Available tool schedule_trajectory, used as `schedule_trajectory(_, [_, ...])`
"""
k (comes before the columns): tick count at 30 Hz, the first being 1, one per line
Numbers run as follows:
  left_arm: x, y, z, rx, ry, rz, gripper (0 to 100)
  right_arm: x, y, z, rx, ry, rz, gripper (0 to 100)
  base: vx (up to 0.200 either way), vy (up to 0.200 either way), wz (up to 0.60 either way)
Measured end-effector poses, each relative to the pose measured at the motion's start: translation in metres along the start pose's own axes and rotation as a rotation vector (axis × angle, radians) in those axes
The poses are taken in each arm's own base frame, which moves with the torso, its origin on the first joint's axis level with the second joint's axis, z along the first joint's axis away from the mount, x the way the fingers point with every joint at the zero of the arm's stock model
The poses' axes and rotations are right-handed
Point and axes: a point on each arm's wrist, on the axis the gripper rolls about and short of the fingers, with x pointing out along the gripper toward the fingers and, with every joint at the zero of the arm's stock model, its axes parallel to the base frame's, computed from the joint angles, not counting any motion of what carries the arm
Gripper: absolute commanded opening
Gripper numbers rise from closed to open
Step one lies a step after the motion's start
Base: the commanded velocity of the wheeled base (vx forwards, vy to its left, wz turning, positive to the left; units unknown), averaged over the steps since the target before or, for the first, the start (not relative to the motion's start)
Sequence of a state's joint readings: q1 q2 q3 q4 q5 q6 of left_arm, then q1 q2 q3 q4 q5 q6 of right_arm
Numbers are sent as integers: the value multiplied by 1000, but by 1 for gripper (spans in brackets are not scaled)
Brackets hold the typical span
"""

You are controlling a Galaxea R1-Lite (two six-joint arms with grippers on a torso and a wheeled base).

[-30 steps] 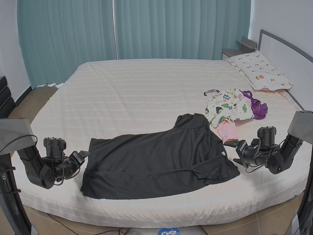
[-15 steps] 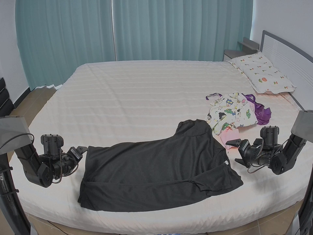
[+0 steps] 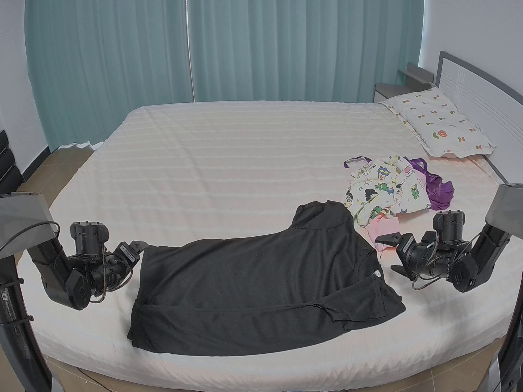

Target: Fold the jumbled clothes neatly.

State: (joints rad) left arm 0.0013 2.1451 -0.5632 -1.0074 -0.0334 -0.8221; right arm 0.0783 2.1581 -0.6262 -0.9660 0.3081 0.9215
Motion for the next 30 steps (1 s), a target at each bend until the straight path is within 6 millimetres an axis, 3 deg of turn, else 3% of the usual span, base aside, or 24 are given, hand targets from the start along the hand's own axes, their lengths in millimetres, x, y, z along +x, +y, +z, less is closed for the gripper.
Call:
schedule_trajectory(17, [73, -20, 21, 162, -95, 16, 100, 1, 0, -5, -9, 14, -5, 100, 0, 0, 0])
schedule_trajectory(30, [95, -23, 8, 220, -64, 12, 100, 3, -1, -7, -12, 22, -7, 100, 0, 0, 0])
